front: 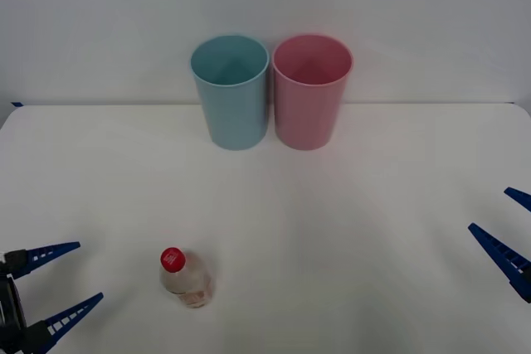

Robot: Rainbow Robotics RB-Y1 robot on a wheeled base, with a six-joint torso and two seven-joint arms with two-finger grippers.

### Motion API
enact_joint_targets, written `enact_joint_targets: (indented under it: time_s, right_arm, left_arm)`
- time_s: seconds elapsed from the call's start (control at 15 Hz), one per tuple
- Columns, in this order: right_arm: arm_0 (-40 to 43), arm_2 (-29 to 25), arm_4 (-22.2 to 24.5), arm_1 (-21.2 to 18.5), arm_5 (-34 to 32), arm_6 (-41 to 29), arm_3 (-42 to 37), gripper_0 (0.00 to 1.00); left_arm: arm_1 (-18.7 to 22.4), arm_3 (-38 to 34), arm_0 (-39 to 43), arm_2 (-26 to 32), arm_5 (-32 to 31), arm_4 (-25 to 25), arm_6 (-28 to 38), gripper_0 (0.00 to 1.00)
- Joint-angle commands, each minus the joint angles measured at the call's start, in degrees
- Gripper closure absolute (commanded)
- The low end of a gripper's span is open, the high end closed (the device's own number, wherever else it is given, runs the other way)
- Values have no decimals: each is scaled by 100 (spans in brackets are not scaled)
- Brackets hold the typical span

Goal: Grasp the object on the table and drop it into the matching bin: aluminum can to the light blue bin, PET bottle to the pink bin.

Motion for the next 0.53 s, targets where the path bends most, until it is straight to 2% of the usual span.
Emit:
enact_joint_targets:
  time_s: [0.07, 0.4, 0.53]
  right_arm:
    - [0, 0, 0, 0, 0, 0, 0, 0]
    - [0, 0, 0, 0, 0, 0, 0, 0]
    - [0, 0, 0, 0, 0, 0, 0, 0]
  left_arm:
    - [0, 136, 9, -347, -23, 52, -465, 0]
    - [-9, 918, -325, -1191, -32, 562, -1423, 0]
    - [-88, 962, -351, -1331, -32, 676, -1467, 0]
